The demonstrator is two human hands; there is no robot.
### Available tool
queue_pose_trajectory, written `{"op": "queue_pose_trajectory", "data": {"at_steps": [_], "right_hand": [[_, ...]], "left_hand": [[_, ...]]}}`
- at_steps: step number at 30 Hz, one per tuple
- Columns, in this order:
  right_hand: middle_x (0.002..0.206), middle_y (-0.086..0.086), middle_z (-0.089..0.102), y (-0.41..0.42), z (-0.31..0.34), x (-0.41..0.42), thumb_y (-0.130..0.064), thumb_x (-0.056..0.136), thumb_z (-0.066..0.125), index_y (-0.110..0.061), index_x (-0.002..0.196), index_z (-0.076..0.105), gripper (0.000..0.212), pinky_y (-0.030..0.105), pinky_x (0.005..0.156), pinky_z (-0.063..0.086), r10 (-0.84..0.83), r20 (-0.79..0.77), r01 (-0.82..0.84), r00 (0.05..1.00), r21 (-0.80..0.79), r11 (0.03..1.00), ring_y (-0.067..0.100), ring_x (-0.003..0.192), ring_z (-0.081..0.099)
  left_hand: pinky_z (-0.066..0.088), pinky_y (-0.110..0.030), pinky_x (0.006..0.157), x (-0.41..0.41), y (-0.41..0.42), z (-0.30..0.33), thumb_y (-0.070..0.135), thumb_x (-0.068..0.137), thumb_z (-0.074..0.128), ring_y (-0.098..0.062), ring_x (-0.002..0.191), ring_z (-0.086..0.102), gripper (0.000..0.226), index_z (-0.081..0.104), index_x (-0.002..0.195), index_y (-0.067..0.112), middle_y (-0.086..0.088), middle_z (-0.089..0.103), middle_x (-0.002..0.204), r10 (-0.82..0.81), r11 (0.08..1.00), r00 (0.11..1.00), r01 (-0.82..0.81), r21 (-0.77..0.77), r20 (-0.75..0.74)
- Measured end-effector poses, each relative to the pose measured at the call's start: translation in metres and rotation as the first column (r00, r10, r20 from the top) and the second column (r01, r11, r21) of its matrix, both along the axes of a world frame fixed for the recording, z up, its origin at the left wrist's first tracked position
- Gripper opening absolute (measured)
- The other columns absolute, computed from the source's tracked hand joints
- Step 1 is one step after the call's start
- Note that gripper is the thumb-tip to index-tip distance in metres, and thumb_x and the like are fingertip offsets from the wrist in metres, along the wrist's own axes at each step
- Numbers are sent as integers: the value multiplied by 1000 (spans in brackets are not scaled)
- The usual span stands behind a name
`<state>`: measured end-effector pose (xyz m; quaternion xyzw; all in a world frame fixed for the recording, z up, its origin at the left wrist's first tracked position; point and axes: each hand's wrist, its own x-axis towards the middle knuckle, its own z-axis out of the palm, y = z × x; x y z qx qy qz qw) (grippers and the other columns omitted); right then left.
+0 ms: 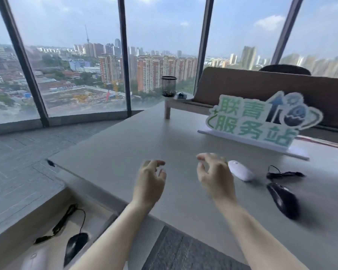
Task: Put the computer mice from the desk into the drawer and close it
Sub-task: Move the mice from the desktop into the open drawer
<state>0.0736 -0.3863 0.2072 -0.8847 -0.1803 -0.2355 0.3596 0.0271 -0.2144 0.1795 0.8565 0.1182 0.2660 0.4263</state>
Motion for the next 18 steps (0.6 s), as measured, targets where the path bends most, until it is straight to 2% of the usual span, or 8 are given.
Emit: {"op": "queue_pose_trajectory", "data": {"at_steps": [2, 4, 7, 10, 12, 14, 16, 18], "right_hand": [[106, 11, 69, -60, -7, 20, -18, 77, 54, -15, 103, 69, 30, 41, 87, 46, -174, -10, 173, 985, -77, 982, 39, 98, 59], [117, 12, 61, -114, -16, 33, -21, 79, 58, -17, 114, 63, 36, 45, 92, 43, -342, -112, 318, 933, -190, 929, 40, 108, 51], [137, 10, 43, -168, -29, 42, -37, 82, 61, -25, 134, 46, 55, 46, 101, 38, -489, -257, 391, 833, -352, 851, 36, 125, 37], [143, 11, 36, -194, -40, 48, -50, 84, 58, -30, 142, 33, 66, 42, 100, 38, -533, -352, 377, 770, -423, 824, 37, 123, 39], [135, 13, 45, -202, -48, 52, -47, 84, 57, -29, 143, 31, 66, 42, 98, 39, -539, -341, 366, 770, -456, 811, 37, 119, 43], [127, 14, 54, -207, -53, 55, -41, 85, 56, -28, 142, 33, 63, 42, 96, 40, -532, -300, 373, 792, -453, 810, 36, 115, 44], [123, 14, 56, -212, -54, 59, -35, 86, 55, -26, 141, 35, 60, 42, 95, 40, -511, -286, 366, 811, -433, 824, 36, 113, 45], [121, 14, 57, -217, -54, 61, -30, 85, 54, -26, 140, 38, 57, 41, 93, 40, -487, -292, 365, 823, -385, 847, 36, 111, 45]], "left_hand": [[49, -32, 90, 26, -48, 0, 22, 89, 54, -20, 105, 60, 31, 62, 119, 20, -4, 57, 122, -124, 992, 987, 126, 16, -101], [48, -33, 93, 51, -93, -1, 26, 87, 56, -21, 114, 57, 40, 57, 127, 24, -3, 52, 131, -225, 971, 955, 236, 33, -191], [44, -29, 94, 87, -148, -6, 31, 84, 58, -22, 126, 47, 55, 47, 137, 28, -1, 45, 142, -313, 929, 894, 358, 91, -322], [40, -37, 98, 116, -193, -10, 42, 81, 56, -30, 128, 40, 64, 37, 142, 33, -3, 42, 144, -273, 916, 863, 369, 161, -425], [37, -40, 99, 134, -217, -13, 51, 80, 54, -35, 127, 40, 68, 32, 142, 35, -7, 37, 148, -213, 909, 864, 347, 232, -457], [33, -42, 104, 150, -234, -16, 55, 80, 51, -38, 131, 37, 69, 29, 143, 38, -10, 24, 156, -148, 905, 862, 316, 286, -484], [31, -44, 105, 162, -246, -18, 56, 78, 49, -40, 131, 35, 65, 36, 140, 39, -12, 21, 157, -84, 888, 858, 295, 353, -507], [33, -43, 102, 169, -252, -19, 53, 76, 51, -40, 125, 38, 56, 49, 129, 34, -10, 33, 148, -44, 864, 862, 286, 413, -505]]}}
